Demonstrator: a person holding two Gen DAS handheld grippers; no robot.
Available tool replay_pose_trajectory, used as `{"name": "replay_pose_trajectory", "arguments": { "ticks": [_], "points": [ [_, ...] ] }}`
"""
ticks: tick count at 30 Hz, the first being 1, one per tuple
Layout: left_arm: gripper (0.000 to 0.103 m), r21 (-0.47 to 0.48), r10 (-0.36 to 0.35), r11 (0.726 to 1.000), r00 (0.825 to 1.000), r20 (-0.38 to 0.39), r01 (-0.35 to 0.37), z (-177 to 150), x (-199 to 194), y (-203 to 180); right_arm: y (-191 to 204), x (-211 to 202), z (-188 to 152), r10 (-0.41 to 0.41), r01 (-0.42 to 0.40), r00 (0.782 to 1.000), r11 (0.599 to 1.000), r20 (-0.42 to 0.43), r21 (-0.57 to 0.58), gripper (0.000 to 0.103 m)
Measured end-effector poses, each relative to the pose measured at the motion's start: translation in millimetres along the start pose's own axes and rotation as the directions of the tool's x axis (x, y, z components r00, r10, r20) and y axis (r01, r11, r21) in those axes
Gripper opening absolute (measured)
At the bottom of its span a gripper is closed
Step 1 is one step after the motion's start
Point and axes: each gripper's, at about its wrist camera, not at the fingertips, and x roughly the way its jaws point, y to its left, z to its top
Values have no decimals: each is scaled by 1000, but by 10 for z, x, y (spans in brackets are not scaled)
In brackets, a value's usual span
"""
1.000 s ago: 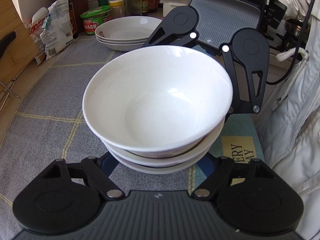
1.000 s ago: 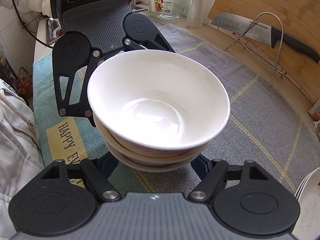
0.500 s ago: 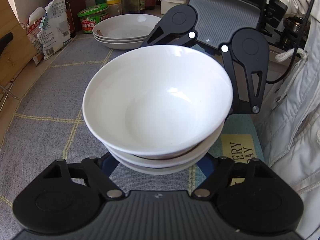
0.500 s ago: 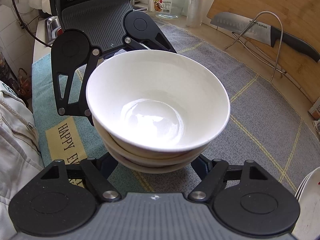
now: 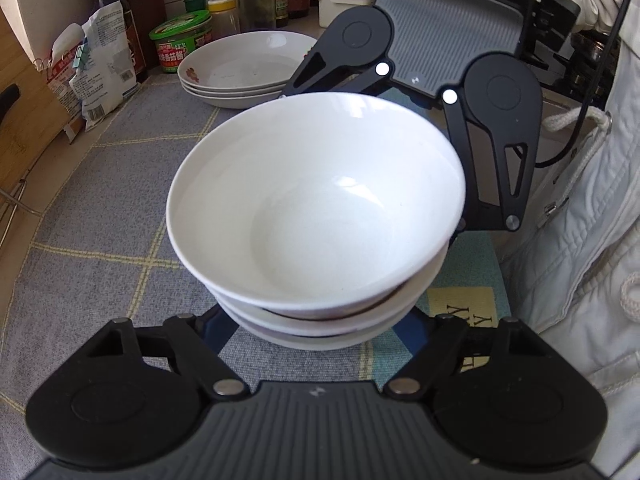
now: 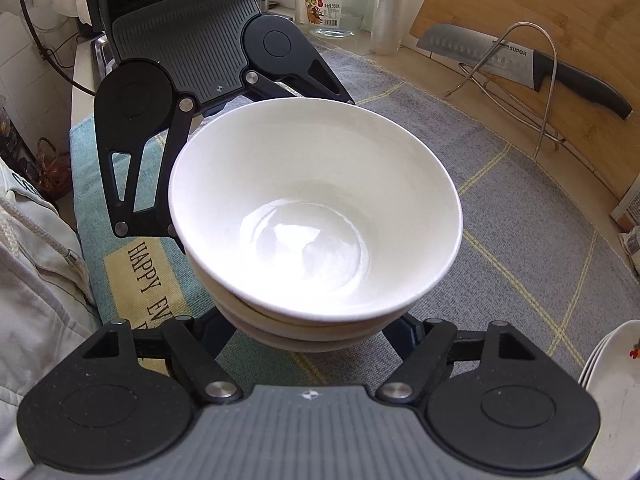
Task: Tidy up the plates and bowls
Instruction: 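Carry the bowl stack with both grippers over the white plate stack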
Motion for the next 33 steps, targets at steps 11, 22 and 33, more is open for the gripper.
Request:
{"name": "replay_pose_trajectory", "arguments": {
  "ticks": [11,22,33],
  "points": [
    [81,16,14,1000,1000,19,-14,501,129,-75,-240,-395,-218,-25,25,1000,1000,-5,-7,82],
    [81,25,21,999,998,54,-22,1169,406,-36,-671,-852,-547,-73,73,997,997,1,-31,82],
    [81,81,42,996,997,65,-47,1675,680,155,-1144,-1125,-852,-99,99,995,995,12,-11,82]
  ]
}}
